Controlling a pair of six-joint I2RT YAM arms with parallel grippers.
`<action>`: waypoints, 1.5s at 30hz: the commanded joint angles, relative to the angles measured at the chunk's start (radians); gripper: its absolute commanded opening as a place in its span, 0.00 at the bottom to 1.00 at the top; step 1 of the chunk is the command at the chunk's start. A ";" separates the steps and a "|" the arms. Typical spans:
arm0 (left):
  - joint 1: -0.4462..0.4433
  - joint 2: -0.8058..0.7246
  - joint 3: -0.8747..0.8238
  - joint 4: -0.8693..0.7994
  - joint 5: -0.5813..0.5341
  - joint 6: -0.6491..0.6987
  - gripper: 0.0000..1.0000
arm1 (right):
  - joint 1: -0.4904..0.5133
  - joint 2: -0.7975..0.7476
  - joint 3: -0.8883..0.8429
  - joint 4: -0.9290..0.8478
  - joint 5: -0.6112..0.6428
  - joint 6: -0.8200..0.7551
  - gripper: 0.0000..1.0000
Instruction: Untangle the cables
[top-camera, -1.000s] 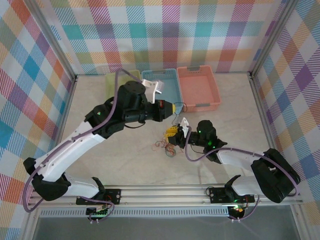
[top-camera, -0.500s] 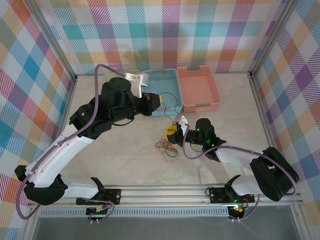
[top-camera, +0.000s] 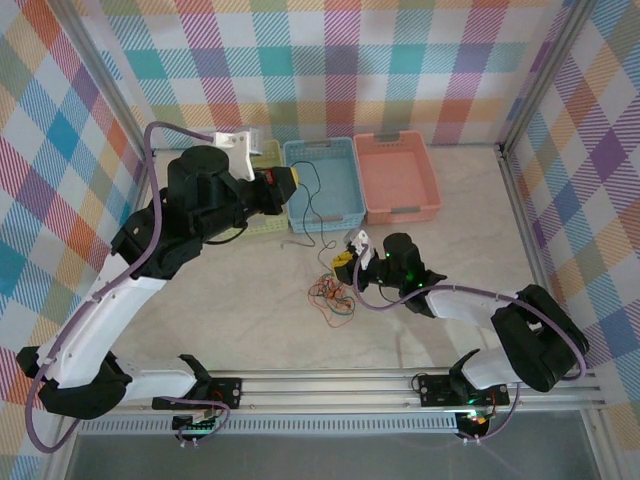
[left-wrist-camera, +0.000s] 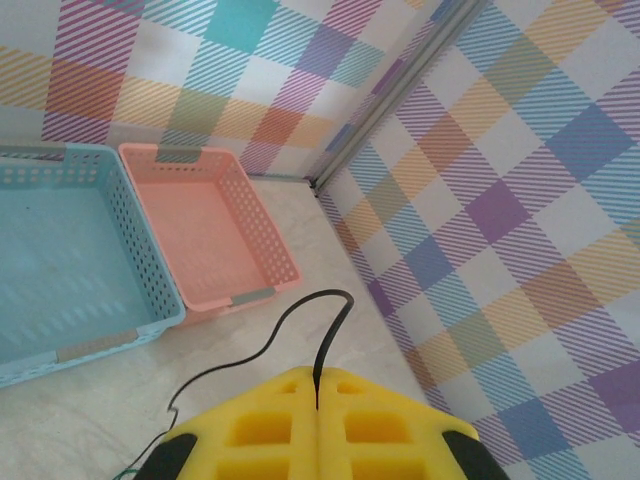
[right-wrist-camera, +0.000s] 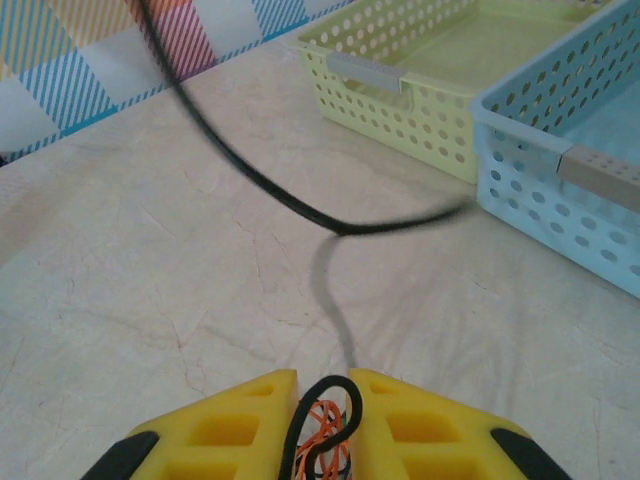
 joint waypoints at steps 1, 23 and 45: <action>0.009 -0.012 0.028 0.018 -0.018 0.032 0.00 | 0.008 0.003 0.025 -0.014 0.002 -0.006 0.21; 0.031 -0.068 0.113 0.213 -0.531 0.281 0.00 | 0.008 0.032 0.060 -0.087 0.048 -0.010 0.15; 0.084 0.269 0.474 0.150 -0.461 0.475 0.00 | 0.005 0.028 0.056 -0.099 0.096 -0.009 0.14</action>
